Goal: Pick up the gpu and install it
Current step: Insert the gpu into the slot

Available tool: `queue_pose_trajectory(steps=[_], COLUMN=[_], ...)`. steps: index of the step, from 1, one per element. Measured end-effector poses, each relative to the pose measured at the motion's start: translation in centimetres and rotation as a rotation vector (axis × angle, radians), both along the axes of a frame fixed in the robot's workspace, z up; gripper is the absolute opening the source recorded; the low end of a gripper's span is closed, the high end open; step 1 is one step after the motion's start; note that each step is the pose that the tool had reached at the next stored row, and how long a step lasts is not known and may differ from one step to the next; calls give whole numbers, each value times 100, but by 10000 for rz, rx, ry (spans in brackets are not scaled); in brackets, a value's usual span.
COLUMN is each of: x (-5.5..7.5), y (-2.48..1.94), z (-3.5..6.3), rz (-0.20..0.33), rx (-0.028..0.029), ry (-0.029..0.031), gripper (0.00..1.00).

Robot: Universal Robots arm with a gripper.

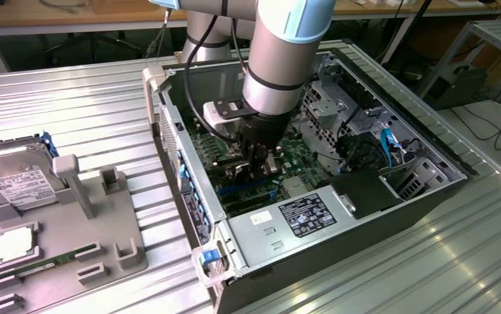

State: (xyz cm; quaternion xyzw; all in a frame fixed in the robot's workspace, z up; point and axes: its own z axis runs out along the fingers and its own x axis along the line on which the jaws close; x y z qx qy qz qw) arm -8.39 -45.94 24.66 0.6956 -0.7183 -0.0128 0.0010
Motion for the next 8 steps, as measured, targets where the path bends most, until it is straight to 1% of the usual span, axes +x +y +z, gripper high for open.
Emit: queue_pose_trajectory(steps=[4, 8], x=[0, 0], y=[2, 15], z=[-2, -4], rz=[0, 0], rx=[3, 1], ry=[-1, -1], gripper=[28, 28])
